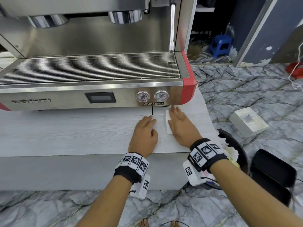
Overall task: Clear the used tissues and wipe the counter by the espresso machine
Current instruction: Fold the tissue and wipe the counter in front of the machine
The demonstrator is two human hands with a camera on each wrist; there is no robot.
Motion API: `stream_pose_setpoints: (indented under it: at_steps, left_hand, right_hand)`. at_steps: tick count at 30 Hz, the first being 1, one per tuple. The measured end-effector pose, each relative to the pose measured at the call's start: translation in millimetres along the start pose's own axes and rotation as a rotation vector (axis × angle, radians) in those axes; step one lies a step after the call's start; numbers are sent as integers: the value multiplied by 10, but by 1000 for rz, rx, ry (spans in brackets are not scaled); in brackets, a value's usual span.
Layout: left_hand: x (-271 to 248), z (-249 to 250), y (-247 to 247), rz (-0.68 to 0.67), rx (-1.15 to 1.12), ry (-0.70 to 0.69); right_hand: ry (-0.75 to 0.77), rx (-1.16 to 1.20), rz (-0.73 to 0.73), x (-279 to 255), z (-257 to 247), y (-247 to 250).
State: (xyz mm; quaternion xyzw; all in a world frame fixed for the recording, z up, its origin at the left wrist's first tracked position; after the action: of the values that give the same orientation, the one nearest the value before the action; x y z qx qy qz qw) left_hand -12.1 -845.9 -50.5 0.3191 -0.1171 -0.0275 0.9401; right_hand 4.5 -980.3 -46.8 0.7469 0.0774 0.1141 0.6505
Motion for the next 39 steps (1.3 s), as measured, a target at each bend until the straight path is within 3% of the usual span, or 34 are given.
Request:
stream_pose_setpoints:
  at_steps: [4,20,29,39]
  left_hand:
    - [1,4,-2,-1,11,-7]
    - [1,-1,2,1,2,-1]
    - [-13,9,-3,-11,-1,-11]
    - [-20,42,20,-5,6,-9]
  right_hand:
    - [7,-132,-62,131,-89,-179]
    - [-98,-136,-88,192,168,-172]
    - [-186,-139,-207,23,601,-166]
    - [-294,-65,-191,-218,1167,-64]
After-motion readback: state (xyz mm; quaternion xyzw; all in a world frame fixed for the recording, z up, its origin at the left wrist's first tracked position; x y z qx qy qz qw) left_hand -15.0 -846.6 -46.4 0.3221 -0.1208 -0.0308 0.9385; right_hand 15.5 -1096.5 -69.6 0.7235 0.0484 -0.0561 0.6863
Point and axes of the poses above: each hand's wrist, its own x-axis towards the middle knuckle, its own y-axis out of the back of the hand, z = x × y, the point moved 9 cm from there along x, towards the middle knuckle, and after that the axes turned 14 degrees about -x, right-handed, at the moved point
